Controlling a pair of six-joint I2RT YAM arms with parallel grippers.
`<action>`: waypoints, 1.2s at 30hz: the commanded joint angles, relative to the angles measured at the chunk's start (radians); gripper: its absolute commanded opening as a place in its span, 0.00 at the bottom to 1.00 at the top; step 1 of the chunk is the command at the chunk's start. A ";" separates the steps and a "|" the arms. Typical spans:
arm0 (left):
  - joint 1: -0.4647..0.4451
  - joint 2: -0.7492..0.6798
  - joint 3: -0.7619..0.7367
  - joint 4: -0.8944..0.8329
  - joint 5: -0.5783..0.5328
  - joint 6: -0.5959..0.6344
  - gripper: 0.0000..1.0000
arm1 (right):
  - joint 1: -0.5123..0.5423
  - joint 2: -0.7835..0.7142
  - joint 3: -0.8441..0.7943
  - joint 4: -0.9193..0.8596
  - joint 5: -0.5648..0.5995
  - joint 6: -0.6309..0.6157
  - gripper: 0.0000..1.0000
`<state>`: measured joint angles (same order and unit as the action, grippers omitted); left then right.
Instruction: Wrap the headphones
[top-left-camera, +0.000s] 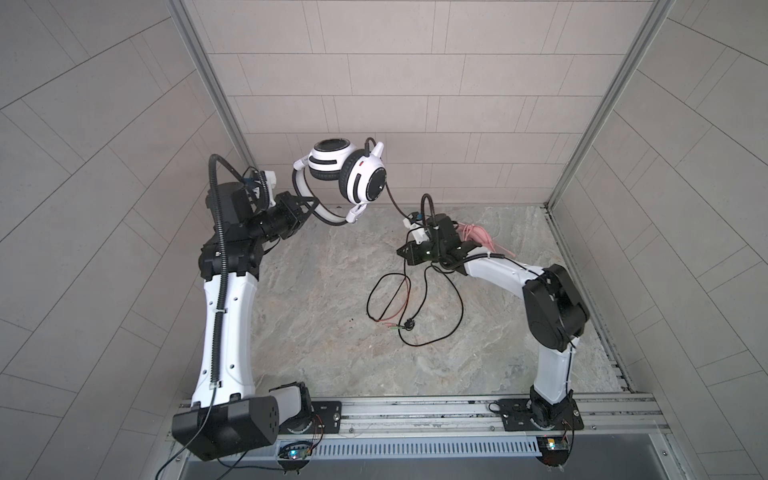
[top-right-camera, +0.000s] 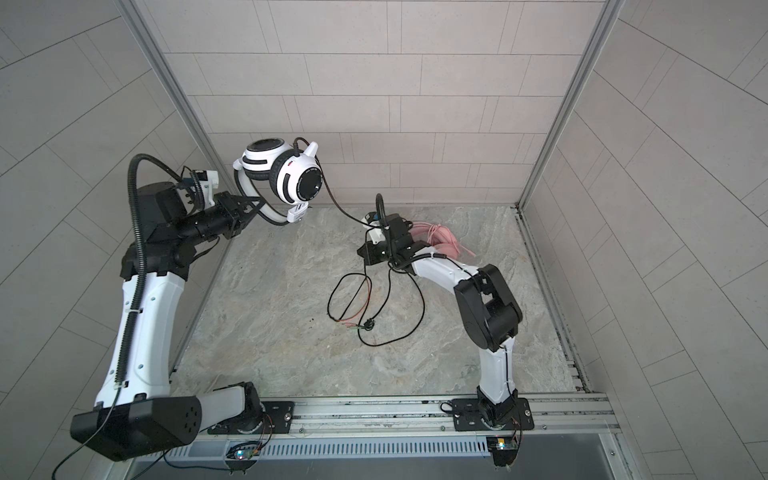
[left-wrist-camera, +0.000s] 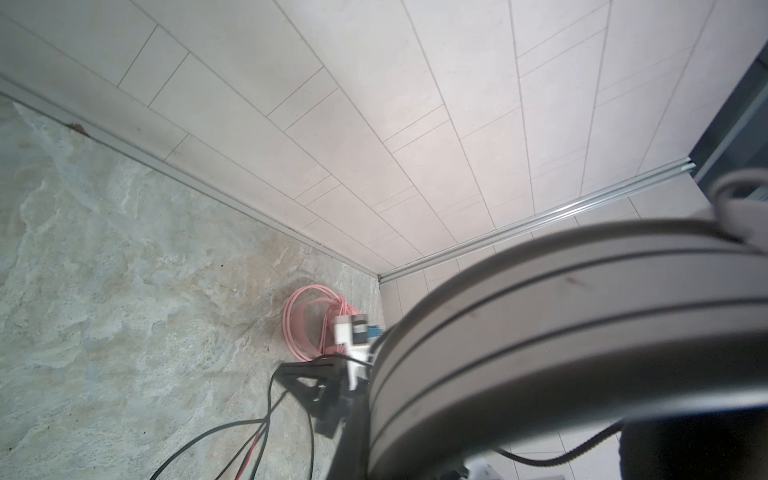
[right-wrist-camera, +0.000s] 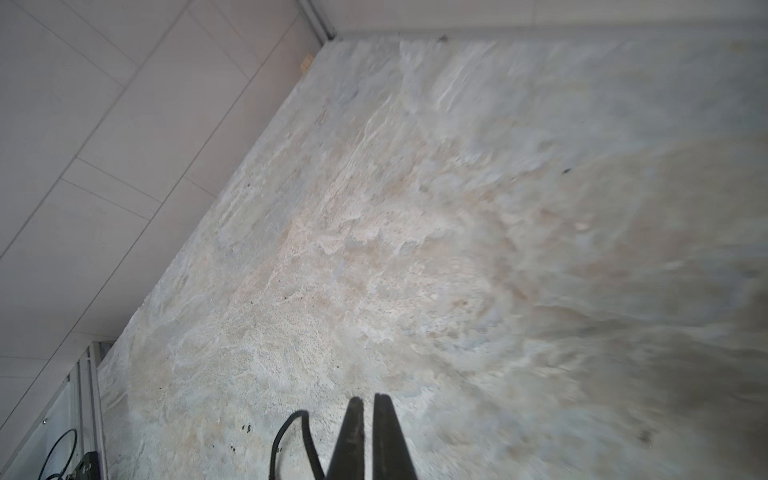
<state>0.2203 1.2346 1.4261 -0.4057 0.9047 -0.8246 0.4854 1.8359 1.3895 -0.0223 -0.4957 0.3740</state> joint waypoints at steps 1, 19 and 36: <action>0.040 -0.004 -0.051 0.207 0.041 -0.112 0.00 | -0.077 -0.210 -0.025 -0.040 0.032 -0.025 0.03; 0.081 0.034 -0.040 0.126 -0.095 -0.043 0.00 | -0.086 -0.422 -0.223 -0.288 0.030 -0.048 0.02; -0.010 -0.037 -0.035 -0.211 -0.592 0.210 0.00 | 0.285 -0.390 -0.013 -0.757 0.357 -0.292 0.02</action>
<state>0.2478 1.2465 1.3651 -0.5915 0.4107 -0.7071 0.7319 1.4845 1.3399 -0.6544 -0.2260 0.1474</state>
